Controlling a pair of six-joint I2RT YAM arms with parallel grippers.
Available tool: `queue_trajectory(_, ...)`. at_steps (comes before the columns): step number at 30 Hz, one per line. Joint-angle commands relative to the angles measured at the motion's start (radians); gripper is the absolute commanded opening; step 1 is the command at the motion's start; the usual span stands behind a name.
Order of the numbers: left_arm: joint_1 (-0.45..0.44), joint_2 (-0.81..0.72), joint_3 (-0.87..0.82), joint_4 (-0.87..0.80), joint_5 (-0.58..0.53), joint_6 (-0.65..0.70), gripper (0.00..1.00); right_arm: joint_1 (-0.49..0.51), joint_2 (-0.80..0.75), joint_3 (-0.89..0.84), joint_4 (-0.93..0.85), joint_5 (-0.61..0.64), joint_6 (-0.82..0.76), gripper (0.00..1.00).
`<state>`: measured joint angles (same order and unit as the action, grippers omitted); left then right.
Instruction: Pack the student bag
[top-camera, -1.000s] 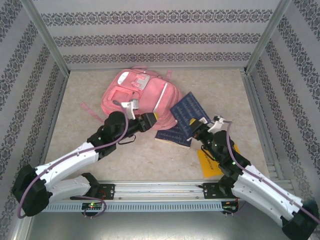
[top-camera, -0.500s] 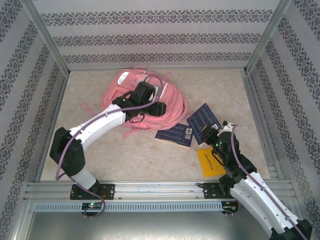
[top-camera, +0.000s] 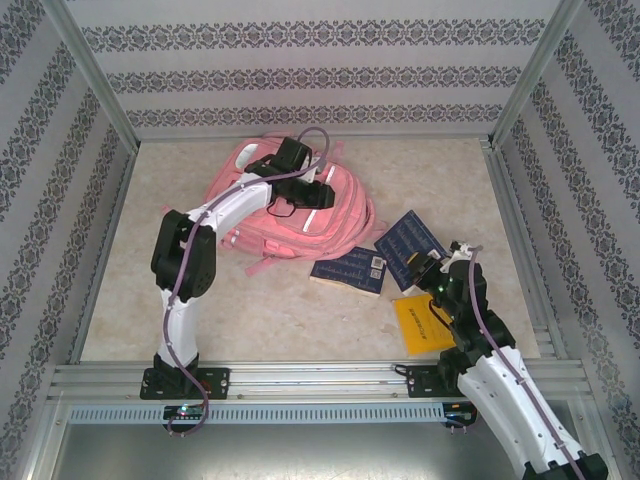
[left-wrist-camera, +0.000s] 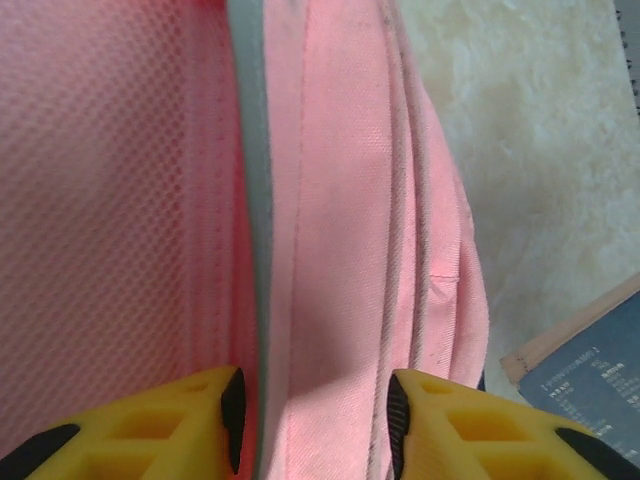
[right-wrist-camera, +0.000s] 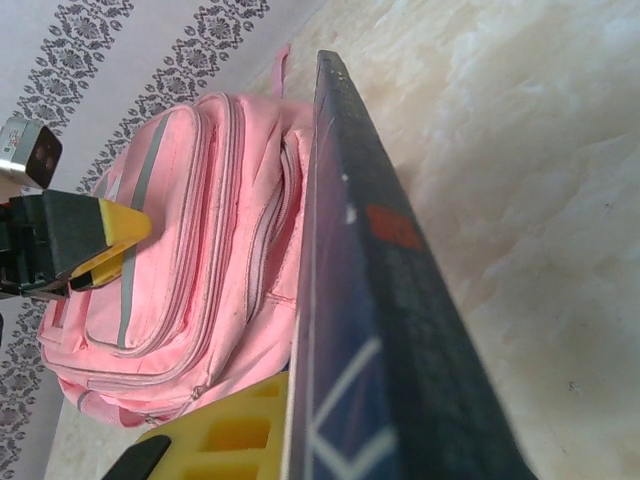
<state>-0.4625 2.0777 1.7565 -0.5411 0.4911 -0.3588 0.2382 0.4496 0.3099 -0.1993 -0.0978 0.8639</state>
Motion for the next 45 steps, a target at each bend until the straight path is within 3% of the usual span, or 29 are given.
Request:
queue_trajectory(1, 0.007, 0.019, 0.048, -0.029, 0.088, 0.004, 0.35, -0.050, 0.003, -0.023, 0.050, -0.102, -0.002, 0.00)
queue_trajectory(3, 0.007, 0.026, 0.043, -0.022, 0.081, 0.001, 0.28, -0.078, 0.027, -0.024, 0.073, -0.134, 0.004, 0.00)
queue_trajectory(6, 0.011, 0.043, 0.067, -0.060, 0.017, 0.001, 0.01, -0.108, 0.070, -0.007, 0.105, -0.176, 0.007, 0.00)
queue_trajectory(7, 0.013, 0.040, 0.080, -0.076, 0.008, 0.001, 0.00, -0.113, 0.079, 0.003, 0.110, -0.185, 0.005, 0.00)
queue_trajectory(14, 0.029, -0.116, 0.101, -0.128, -0.004, 0.023, 0.00, -0.115, 0.137, 0.080, 0.156, -0.203, 0.013, 0.00)
queue_trajectory(24, 0.069, -0.287, 0.040, -0.154, 0.057, 0.023, 0.00, -0.104, 0.333, 0.195, 0.294, -0.250, 0.059, 0.00)
queue_trajectory(36, 0.071, -0.317, -0.038, -0.215, 0.163, 0.080, 0.00, -0.096, 0.675, 0.298, 0.637, -0.416, 0.350, 0.00)
queue_trajectory(42, 0.062, -0.320, -0.130, -0.238, 0.144, 0.100, 0.00, -0.074, 0.788, 0.298, 0.822, -0.544, 0.524, 0.00)
queue_trajectory(43, 0.061, -0.322, -0.143, -0.237, 0.127, 0.097, 0.06, -0.066, 0.804, 0.292, 0.861, -0.564, 0.555, 0.00)
queue_trajectory(45, 0.054, -0.335, -0.161, -0.234, 0.089, 0.090, 0.32, -0.051, 0.810, 0.274, 0.928, -0.574, 0.605, 0.00)
